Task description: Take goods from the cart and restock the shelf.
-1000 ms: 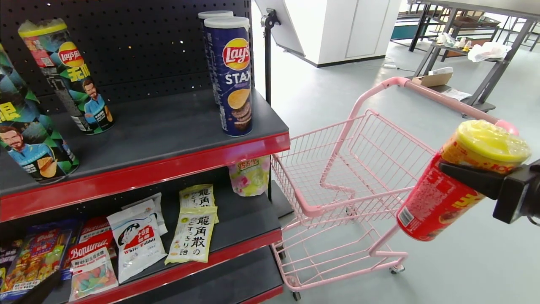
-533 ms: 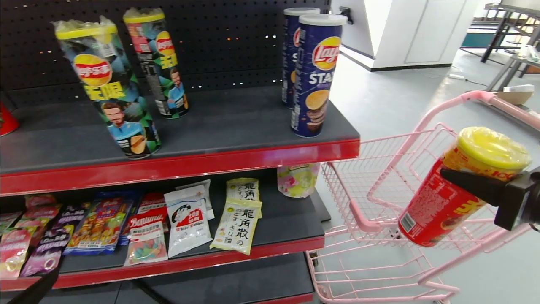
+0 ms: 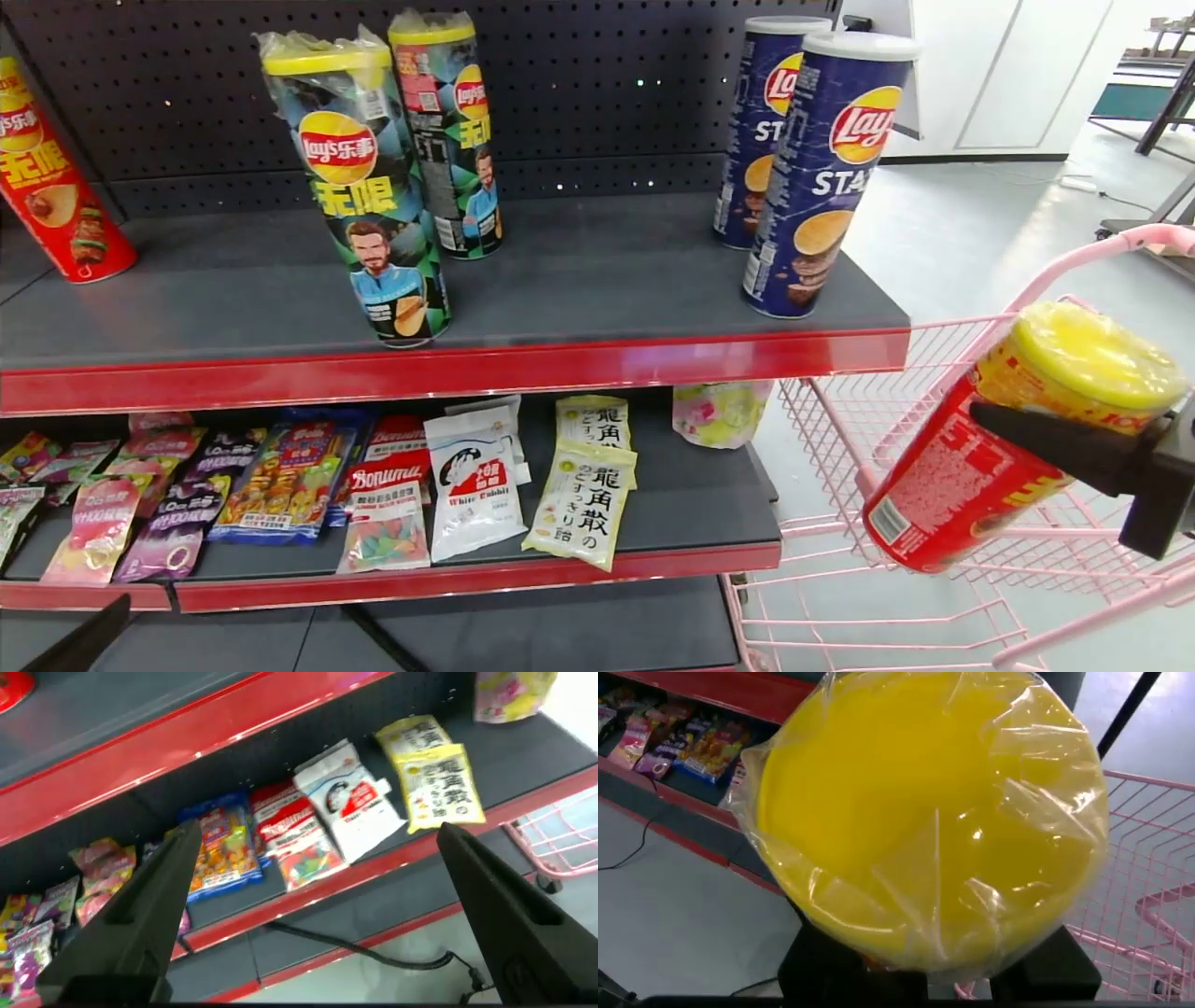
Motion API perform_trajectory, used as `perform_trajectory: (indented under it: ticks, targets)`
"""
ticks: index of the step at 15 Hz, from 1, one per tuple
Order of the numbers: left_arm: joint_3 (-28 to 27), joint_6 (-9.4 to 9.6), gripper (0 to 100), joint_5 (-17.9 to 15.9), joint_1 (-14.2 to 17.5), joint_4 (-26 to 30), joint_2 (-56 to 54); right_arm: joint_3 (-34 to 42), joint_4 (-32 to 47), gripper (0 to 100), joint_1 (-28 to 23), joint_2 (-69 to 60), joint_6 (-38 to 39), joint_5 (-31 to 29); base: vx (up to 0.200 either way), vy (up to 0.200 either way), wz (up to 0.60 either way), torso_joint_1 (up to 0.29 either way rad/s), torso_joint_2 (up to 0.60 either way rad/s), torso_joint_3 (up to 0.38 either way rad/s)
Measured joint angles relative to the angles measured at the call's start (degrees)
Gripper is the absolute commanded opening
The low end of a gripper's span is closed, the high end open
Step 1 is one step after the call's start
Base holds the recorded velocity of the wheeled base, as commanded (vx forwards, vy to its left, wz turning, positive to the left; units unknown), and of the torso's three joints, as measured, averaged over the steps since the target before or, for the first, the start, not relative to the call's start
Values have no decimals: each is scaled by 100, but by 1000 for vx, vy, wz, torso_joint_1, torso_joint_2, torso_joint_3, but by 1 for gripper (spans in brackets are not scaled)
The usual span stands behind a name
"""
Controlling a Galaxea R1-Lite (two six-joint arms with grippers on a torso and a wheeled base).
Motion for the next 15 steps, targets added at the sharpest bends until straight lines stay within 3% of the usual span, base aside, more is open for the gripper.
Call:
perform_trajectory:
  ticks: [6,15]
  targets:
    - [9,4,100,-6,0,0,-4,362,1,0,29,-206,-257,48,0,200,0,2,2,6]
    - [-6,26,100,0,0,-2,41,235,-10,0,650,-66,-265,129,0,200,0,1,2,3]
